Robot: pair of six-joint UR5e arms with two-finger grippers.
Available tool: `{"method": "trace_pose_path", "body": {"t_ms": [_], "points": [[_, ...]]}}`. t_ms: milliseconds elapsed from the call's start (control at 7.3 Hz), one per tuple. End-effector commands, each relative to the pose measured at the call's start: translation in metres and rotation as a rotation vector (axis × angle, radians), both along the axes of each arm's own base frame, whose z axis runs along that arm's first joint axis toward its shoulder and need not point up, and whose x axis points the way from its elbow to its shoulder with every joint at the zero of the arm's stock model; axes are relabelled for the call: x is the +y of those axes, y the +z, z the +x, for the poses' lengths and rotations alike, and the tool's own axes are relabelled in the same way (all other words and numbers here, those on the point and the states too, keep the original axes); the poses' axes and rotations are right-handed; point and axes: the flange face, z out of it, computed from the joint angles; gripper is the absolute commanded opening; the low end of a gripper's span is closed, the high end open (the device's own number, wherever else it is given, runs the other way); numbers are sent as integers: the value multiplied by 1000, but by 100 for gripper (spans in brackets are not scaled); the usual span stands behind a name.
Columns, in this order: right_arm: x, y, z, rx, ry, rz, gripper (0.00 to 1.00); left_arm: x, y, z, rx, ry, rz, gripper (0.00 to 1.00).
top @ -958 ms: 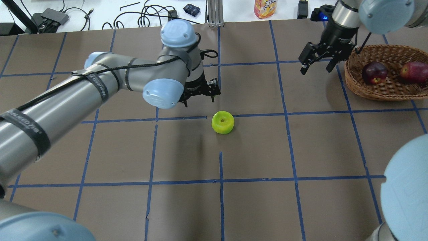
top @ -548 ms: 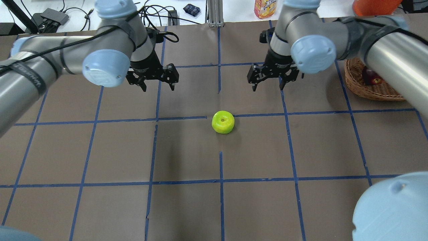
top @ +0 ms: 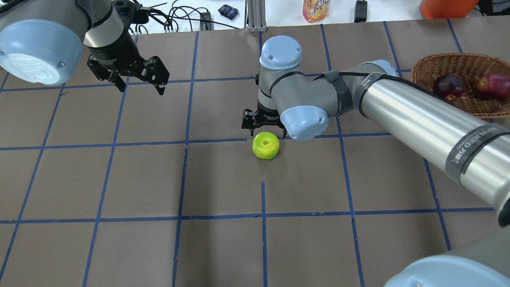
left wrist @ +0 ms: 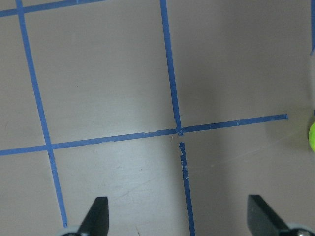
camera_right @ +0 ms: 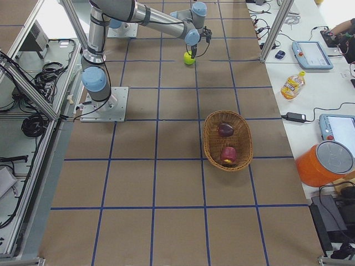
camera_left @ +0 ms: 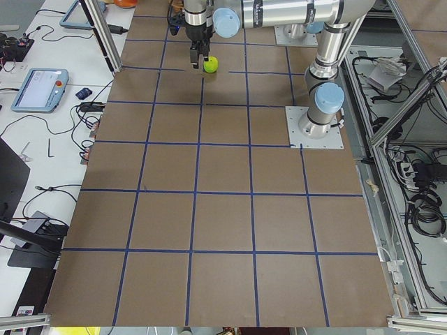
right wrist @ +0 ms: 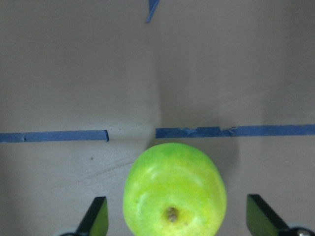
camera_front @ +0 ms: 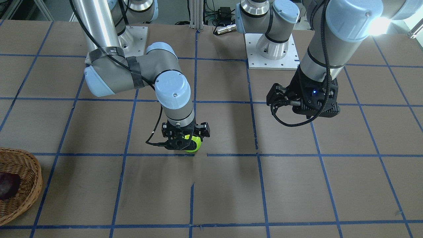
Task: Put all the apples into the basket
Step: 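Grasp the green apple with the right gripper while the left gripper withdraws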
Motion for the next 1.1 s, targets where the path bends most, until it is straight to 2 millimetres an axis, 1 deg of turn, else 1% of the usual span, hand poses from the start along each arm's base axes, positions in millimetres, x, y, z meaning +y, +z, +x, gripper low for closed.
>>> {"method": "trace_pose_path", "body": {"t_ms": [0,137,274,411,548,685,821,958], "points": [[9,-13,16,23,0,2,100,12,16,-1,0,-2,21,100],[2,-29,12,99,4,-30,100,9,8,-1,2,2,39,100],[0,-39,8,177,12,-51,100,6,4,-2,10,4,45,100],[-1,-41,8,184,12,-51,100,5,1,-2,11,6,53,100],[0,-44,7,187,13,-45,100,6,3,-2,8,6,48,100],[4,-52,5,193,14,-30,100,7,6,-2,7,6,44,100],[10,-62,2,184,18,-60,100,7,4,-2,7,6,48,100],[14,-70,-6,173,10,-88,100,15,11,-3,5,4,47,100]]}}
